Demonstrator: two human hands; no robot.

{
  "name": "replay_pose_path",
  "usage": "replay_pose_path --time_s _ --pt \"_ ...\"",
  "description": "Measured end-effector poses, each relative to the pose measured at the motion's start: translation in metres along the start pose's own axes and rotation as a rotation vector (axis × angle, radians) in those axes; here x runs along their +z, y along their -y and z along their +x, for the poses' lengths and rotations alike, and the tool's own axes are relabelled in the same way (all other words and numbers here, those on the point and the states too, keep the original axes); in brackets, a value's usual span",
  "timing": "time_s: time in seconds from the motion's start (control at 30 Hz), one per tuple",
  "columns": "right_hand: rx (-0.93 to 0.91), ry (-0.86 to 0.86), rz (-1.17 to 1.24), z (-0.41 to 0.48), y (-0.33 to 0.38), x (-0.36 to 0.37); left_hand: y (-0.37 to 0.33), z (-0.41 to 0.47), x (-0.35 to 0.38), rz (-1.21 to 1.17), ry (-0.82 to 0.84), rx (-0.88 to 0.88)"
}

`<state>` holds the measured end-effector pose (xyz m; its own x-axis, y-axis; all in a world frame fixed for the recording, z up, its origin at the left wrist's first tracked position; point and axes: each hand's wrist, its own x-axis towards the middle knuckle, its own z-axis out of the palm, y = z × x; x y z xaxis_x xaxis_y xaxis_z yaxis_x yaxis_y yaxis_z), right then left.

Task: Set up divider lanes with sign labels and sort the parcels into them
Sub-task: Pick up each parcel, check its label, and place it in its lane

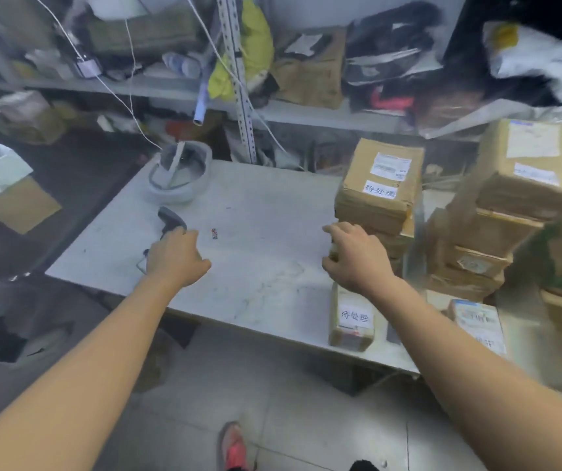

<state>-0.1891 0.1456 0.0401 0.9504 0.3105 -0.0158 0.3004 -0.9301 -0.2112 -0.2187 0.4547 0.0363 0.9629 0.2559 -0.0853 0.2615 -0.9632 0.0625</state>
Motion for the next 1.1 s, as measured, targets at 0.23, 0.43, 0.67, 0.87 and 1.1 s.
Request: replay_pose_path --time_s 0.23,0.43,0.67,0.87,1.1 --pt "0.202 0.079 0.059 0.040 0.085 0.030 0.127 0.055 0.057 -0.028 0.166 -0.039" --pt "0.276 0.138 0.049 0.054 0.112 0.049 0.160 0.094 0.094 -0.209 0.246 -0.095" --pt "0.352 0.107 0.094 0.057 0.112 0.051 0.140 0.103 0.101 -0.486 0.096 -0.081" --pt "0.389 0.042 0.117 0.049 0.102 0.041 0.088 0.097 0.076 -0.552 -0.114 0.091" --pt "0.392 0.009 0.126 0.019 0.058 0.014 0.014 0.061 0.042 -0.632 -0.220 0.123"
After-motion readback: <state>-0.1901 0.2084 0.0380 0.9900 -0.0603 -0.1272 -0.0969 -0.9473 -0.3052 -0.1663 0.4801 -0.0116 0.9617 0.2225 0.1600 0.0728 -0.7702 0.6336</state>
